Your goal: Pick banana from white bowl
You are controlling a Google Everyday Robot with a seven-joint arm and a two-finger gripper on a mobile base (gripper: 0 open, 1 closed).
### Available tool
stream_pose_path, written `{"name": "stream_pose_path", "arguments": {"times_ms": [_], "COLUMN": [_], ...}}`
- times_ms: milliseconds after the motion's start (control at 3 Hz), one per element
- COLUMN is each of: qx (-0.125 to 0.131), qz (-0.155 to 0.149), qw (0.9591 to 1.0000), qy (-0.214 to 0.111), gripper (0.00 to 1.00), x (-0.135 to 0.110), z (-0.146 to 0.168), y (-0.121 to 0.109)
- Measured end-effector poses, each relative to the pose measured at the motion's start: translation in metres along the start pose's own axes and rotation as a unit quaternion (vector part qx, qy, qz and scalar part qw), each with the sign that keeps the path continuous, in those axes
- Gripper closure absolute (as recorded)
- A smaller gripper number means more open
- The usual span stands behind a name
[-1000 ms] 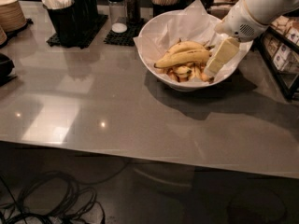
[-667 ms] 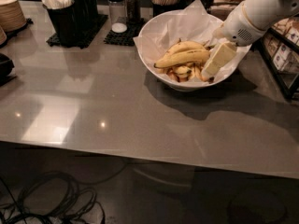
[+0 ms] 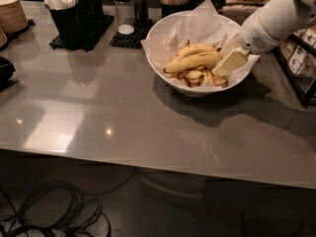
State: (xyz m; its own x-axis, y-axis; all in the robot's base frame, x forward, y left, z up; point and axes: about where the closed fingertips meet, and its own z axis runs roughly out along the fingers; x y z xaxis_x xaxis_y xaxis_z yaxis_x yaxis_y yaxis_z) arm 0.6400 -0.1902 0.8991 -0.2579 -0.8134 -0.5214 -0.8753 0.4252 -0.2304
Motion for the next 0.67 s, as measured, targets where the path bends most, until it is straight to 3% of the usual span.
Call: {"name": "stream_pose_path", "arguments": {"times_ms": [333,667], "qx": [0.009,0.023], "qz": [0.015,0.026], "qw": [0.9998,0.9994], "qy": [-0.003,-0.006], "gripper": [0.63,0.82], "x": [0.0060,0.0098], "z": [0.0011,-0.0006], "y": [-0.0003,-0.0011]}}
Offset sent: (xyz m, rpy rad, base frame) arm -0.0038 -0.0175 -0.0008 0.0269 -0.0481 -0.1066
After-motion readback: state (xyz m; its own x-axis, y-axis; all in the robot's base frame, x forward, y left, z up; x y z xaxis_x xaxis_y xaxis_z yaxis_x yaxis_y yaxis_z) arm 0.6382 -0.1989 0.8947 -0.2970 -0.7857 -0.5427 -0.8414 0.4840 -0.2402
